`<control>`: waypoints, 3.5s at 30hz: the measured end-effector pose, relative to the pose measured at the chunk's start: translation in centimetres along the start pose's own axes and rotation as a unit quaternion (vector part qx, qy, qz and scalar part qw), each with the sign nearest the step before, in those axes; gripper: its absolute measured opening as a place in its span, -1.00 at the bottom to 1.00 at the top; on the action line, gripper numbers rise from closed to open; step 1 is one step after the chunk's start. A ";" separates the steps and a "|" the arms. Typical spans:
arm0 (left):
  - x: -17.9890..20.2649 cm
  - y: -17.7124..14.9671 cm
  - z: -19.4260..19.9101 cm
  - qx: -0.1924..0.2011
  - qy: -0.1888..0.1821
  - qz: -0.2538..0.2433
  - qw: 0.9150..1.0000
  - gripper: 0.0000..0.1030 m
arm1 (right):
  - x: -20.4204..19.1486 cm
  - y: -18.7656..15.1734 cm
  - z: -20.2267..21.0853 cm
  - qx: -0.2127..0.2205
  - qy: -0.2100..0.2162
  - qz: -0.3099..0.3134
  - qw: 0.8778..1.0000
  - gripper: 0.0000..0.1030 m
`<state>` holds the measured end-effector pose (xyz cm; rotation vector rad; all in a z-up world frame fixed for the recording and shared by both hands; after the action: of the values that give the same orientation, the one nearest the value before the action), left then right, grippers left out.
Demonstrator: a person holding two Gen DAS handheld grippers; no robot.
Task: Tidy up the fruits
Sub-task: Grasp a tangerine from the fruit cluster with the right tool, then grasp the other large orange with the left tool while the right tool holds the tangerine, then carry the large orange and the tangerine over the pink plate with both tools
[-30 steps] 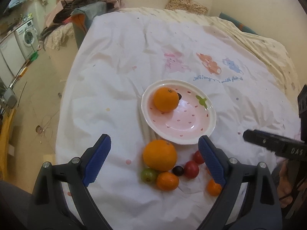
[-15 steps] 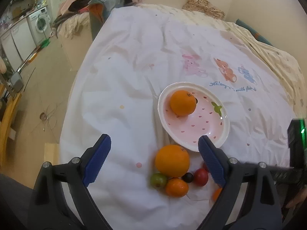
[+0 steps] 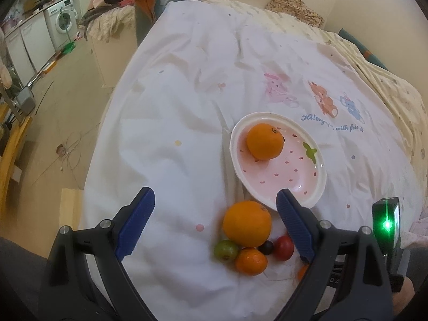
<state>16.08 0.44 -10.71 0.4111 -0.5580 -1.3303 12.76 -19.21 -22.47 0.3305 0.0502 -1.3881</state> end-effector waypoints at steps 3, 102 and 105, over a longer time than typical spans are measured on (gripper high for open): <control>0.0 -0.2 -0.2 -0.006 0.001 -0.001 1.000 0.76 | 0.1 0.2 0.7 0.010 0.006 -0.008 1.000 -0.08; 8.2 3.0 -6.7 -0.054 -0.040 -0.092 0.994 0.12 | 5.7 14.4 9.7 0.188 0.120 -0.098 0.970 -0.08; 8.0 2.4 -7.8 -0.068 -0.040 -0.086 0.993 0.12 | 5.5 15.1 8.4 0.176 0.119 -0.095 0.973 -0.08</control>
<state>23.73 -7.19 -14.42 0.2984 -0.5033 -1.5467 27.08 -24.49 -12.67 0.8061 0.0345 -1.5409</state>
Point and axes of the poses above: each gripper's, at about its wrist camera, not at the fingertips, and z roughly against the way its jaws point, x to its right, y to its top, the point moved 9 cm from there along -z, roughly the way its jaws point, and after that the axes turned 5 degrees about x, right-handed, at the moved point
